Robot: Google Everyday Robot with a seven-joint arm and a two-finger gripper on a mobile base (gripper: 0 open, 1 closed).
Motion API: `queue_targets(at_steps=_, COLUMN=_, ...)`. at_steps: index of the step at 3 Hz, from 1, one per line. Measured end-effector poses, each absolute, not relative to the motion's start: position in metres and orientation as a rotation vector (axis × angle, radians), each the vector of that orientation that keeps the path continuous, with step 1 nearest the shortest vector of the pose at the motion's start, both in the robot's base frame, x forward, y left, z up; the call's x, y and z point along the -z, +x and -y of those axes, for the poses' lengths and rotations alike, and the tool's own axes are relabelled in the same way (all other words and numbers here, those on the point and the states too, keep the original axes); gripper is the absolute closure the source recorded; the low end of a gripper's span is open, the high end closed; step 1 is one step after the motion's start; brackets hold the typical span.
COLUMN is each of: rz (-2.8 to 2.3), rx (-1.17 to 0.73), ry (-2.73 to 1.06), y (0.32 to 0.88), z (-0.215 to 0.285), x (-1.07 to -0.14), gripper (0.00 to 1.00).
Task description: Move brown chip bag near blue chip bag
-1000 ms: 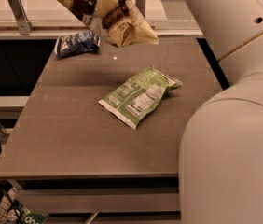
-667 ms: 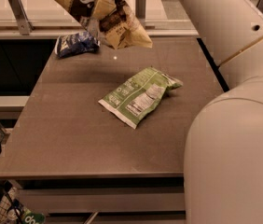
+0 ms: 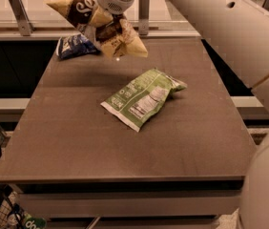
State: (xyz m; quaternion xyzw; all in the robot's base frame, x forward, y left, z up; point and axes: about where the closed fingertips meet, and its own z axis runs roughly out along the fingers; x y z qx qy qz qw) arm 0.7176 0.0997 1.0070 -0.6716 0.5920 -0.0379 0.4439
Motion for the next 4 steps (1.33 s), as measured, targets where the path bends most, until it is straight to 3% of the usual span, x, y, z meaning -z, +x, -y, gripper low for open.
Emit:
queue_targets(at_steps=2, rz=-1.441, rx=0.129, ry=-1.639, y=0.7167, z=-0.1157, x=-0.9942, gripper=1.00)
queue_targets(at_steps=3, rz=-1.441, rx=0.127, ry=-1.642, y=0.7165, z=-0.1171, x=-0.9929, gripper=0.82)
queue_targets(at_steps=4, rz=-1.441, rx=0.126, ry=-1.645, y=0.7163, z=-0.1185, x=-0.9916, gripper=0.58)
